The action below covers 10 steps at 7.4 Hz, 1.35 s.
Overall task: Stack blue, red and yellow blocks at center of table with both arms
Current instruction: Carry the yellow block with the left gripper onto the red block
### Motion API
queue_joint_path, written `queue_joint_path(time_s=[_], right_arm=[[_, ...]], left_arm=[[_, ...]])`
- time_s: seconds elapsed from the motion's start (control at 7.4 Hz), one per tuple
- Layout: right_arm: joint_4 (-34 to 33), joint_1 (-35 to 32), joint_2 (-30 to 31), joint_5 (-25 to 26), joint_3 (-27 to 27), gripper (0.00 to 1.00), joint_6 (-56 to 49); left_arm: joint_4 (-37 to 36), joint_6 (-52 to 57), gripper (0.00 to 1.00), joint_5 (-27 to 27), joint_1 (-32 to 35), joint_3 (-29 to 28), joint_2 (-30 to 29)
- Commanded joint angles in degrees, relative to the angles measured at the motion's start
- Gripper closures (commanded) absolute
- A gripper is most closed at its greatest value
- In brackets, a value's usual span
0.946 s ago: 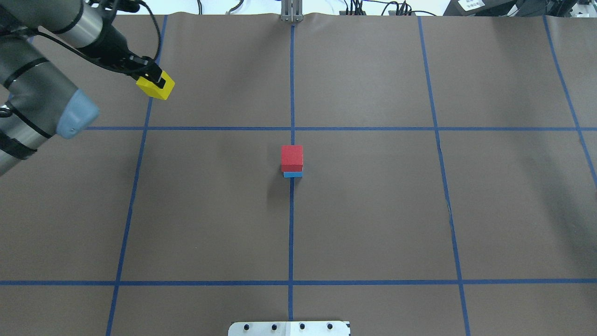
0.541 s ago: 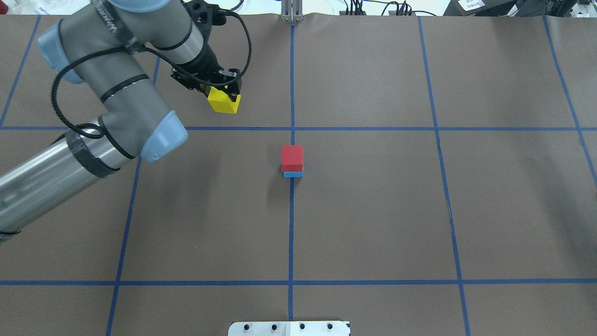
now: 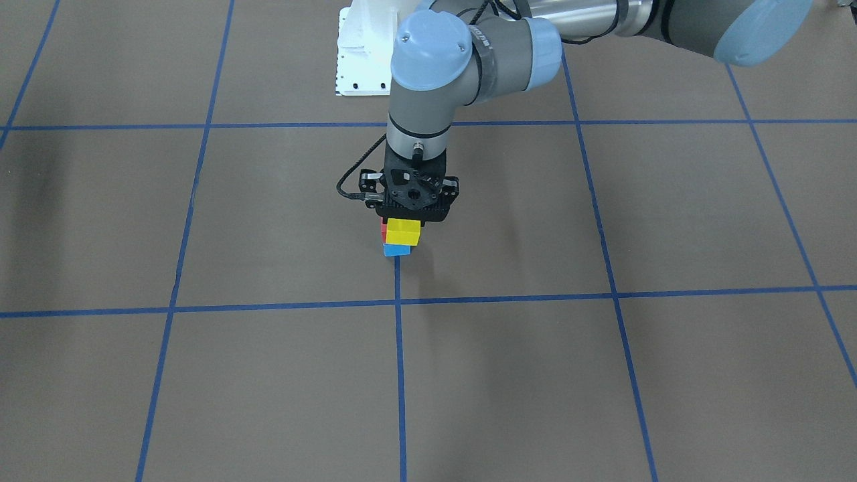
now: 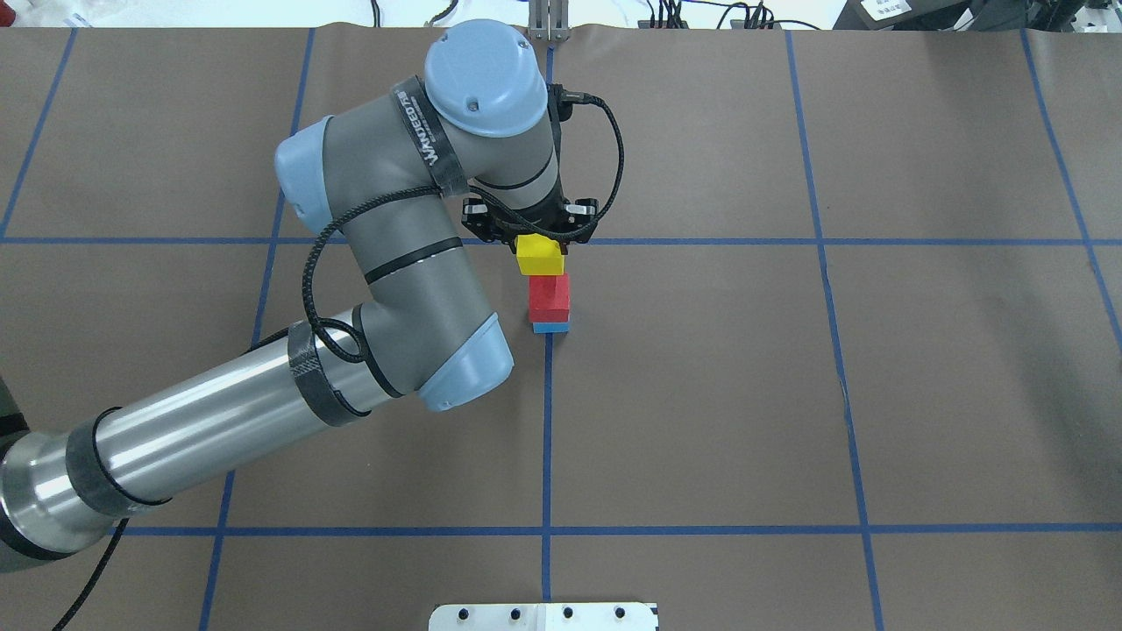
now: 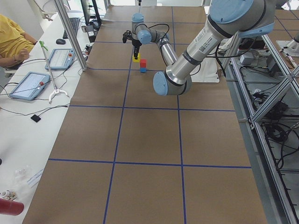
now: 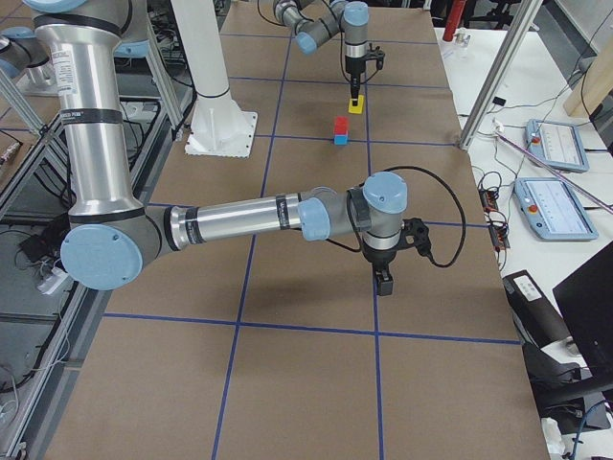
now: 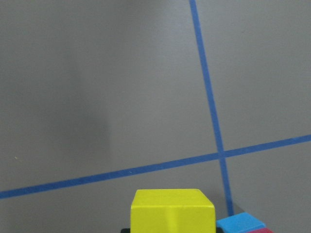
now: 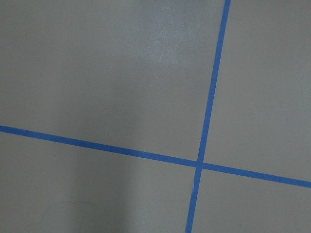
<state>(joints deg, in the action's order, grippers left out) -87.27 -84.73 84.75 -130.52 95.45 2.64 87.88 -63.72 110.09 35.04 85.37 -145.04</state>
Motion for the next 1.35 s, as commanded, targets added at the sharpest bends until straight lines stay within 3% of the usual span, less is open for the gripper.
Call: queue_joint_path(time_s=[0.0, 0.27, 0.54, 1.22], right_arm=[[0.0, 0.0, 0.1, 0.0, 0.0, 0.00, 0.1], [0.0, 0.1, 0.1, 0.0, 0.0, 0.00, 0.1], [0.0, 0.0, 0.2, 0.0, 0.0, 0.00, 0.1], [0.0, 0.0, 0.2, 0.0, 0.0, 0.00, 0.1]], left_arm=[[-1.4, -1.8, 0.95, -1.5, -2.1, -0.7, -0.8], [-4.8, -2.2, 0.84, -1.5, -2.1, 0.1, -1.3], [-5.7, -3.9, 0.63, -1.5, -2.1, 0.2, -1.2], [-5.7, -5.8, 0.38, -1.6, -2.7, 0.1, -1.3]])
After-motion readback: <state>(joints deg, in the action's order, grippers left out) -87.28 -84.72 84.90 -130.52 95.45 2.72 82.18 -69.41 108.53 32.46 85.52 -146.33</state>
